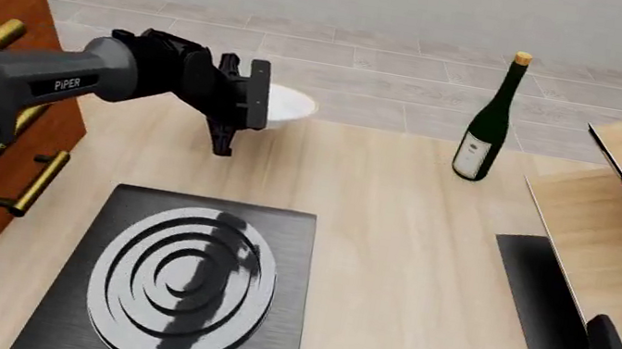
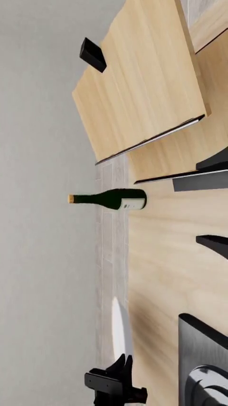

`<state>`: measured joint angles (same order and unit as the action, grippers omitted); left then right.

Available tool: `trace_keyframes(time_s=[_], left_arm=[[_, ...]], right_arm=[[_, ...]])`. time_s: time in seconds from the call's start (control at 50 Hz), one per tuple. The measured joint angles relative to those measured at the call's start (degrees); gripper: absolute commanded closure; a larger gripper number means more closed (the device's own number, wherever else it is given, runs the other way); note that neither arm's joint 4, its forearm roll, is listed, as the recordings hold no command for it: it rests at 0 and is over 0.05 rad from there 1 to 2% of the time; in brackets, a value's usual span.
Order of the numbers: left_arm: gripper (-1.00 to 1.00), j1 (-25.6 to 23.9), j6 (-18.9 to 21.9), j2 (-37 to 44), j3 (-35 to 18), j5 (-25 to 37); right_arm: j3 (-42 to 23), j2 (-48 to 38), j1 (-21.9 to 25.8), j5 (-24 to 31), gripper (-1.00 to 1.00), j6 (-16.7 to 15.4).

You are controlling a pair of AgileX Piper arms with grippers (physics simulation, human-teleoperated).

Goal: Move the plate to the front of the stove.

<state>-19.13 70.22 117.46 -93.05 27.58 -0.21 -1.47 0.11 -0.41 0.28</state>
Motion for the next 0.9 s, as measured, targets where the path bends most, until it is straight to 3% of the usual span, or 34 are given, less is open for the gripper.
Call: trace_keyframes(time_s=[0.9], left_arm=[[1.0, 2.0, -0.3, 5.5, -1.9, -3.1]], right_arm=[[0.0, -0.2, 0.0, -0.1, -1.0, 0.0]])
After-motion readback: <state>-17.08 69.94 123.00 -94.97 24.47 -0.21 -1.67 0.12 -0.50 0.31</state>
